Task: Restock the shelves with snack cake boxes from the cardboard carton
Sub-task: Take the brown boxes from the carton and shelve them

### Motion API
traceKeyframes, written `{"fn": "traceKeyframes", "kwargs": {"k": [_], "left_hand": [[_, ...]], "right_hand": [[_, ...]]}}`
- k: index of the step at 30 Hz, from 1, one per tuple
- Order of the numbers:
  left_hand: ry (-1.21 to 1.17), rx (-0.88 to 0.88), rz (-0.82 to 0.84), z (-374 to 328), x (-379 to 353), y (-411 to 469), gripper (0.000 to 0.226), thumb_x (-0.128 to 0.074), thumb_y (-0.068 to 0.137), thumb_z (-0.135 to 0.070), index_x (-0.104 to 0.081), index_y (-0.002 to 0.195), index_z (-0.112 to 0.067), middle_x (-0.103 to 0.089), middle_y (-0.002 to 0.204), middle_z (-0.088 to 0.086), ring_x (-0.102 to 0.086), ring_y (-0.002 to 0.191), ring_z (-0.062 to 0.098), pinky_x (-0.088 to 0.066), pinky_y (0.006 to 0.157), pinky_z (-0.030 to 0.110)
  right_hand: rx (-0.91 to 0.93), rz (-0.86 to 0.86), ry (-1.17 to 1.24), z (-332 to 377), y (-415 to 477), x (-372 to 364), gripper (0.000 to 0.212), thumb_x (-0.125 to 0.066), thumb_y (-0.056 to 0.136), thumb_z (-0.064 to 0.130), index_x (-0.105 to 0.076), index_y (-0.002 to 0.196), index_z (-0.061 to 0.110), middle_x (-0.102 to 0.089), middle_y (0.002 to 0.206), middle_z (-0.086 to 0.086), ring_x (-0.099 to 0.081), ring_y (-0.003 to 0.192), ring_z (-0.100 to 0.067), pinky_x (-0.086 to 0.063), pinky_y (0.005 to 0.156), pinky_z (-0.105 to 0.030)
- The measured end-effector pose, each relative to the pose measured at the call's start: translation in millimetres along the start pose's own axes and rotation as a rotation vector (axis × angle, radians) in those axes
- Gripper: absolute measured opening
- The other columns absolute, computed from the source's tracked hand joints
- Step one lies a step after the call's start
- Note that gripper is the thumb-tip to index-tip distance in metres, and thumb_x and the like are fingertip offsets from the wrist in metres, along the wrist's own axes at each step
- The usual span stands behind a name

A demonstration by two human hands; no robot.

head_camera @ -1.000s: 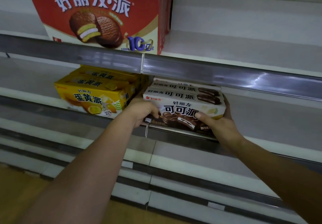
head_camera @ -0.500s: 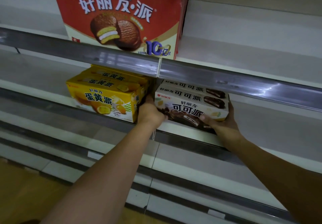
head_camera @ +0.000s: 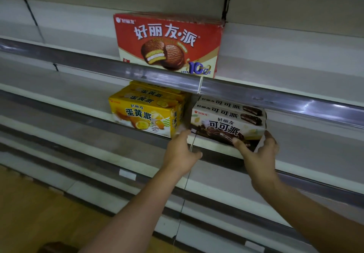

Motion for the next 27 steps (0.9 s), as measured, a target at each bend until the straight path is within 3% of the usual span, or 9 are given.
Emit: {"fn": "traceKeyframes", "kwargs": {"k": [2,5,9,13,18,23,27], "left_hand": [[-0.031,0.026,0.024,12,7,-14,0.067,-0.083,0.082,-0.017,-0.053,0.142,-0.017,-0.059,0.137,0.003,-0.059,0.123,0.020,-0.050,0.104,0.037],[-0.034,0.046,0.043,34,24,-33,0.052,-0.079,0.086,-0.020,-0.060,0.135,-0.018,-0.065,0.128,-0.001,-0.063,0.115,0.016,-0.051,0.102,0.033],[-0.030,0.113,0.028,70,56,-59,0.045,-0.077,0.088,-0.024,-0.064,0.130,-0.016,-0.068,0.121,-0.003,-0.064,0.102,0.010,-0.052,0.093,0.025],[-0.085,0.213,-0.003,120,91,-86,0.046,-0.079,0.086,-0.030,-0.066,0.129,-0.018,-0.069,0.112,-0.006,-0.066,0.100,0.008,-0.055,0.092,0.027],[-0.088,0.309,-0.050,189,136,-123,0.035,-0.076,0.087,-0.034,-0.065,0.120,-0.026,-0.068,0.105,-0.014,-0.062,0.090,-0.005,-0.043,0.068,0.004],[-0.160,0.446,-0.125,260,177,-173,0.038,-0.077,0.088,-0.029,-0.066,0.123,-0.020,-0.068,0.098,-0.013,-0.066,0.097,0.006,-0.048,0.078,0.015],[-0.199,0.581,-0.131,323,210,-224,0.033,-0.071,0.094,-0.028,-0.063,0.125,-0.018,-0.067,0.109,-0.006,-0.061,0.101,0.011,-0.044,0.078,0.019]], "right_hand": [[0.107,0.022,-0.047,11,-20,-11,0.091,-0.083,0.081,0.032,-0.031,0.154,0.019,-0.024,0.157,-0.001,-0.037,0.142,-0.026,-0.030,0.122,-0.043],[0.188,0.068,-0.092,21,-43,-34,0.094,-0.082,0.083,0.030,-0.027,0.157,0.020,-0.020,0.163,0.000,-0.025,0.150,-0.021,-0.024,0.123,-0.038],[0.188,0.198,-0.062,22,-72,-81,0.085,-0.082,0.084,0.027,-0.034,0.154,0.022,-0.028,0.158,0.002,-0.030,0.147,-0.017,-0.028,0.124,-0.043],[0.189,0.389,-0.112,18,-112,-145,0.083,-0.079,0.086,0.023,-0.033,0.155,0.019,-0.033,0.157,0.000,-0.035,0.143,-0.015,-0.030,0.118,-0.033],[0.159,0.569,-0.122,8,-175,-222,0.084,-0.079,0.086,0.028,-0.031,0.155,0.023,-0.034,0.148,0.011,-0.034,0.135,-0.004,-0.029,0.112,-0.026],[0.102,0.757,-0.144,-4,-243,-293,0.078,-0.077,0.089,0.021,-0.034,0.155,0.016,-0.040,0.151,0.007,-0.041,0.138,-0.010,-0.031,0.111,-0.023],[0.028,0.912,-0.207,-21,-303,-344,0.078,-0.076,0.090,0.024,-0.034,0.155,0.016,-0.042,0.147,0.007,-0.041,0.137,-0.008,-0.035,0.116,-0.030]]}}
Point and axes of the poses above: each hand's wrist, its own y-axis towards the middle knuckle, its own x-axis out of the back of the hand, z = x × y, the point moved 8 cm from there along y, towards the middle knuckle
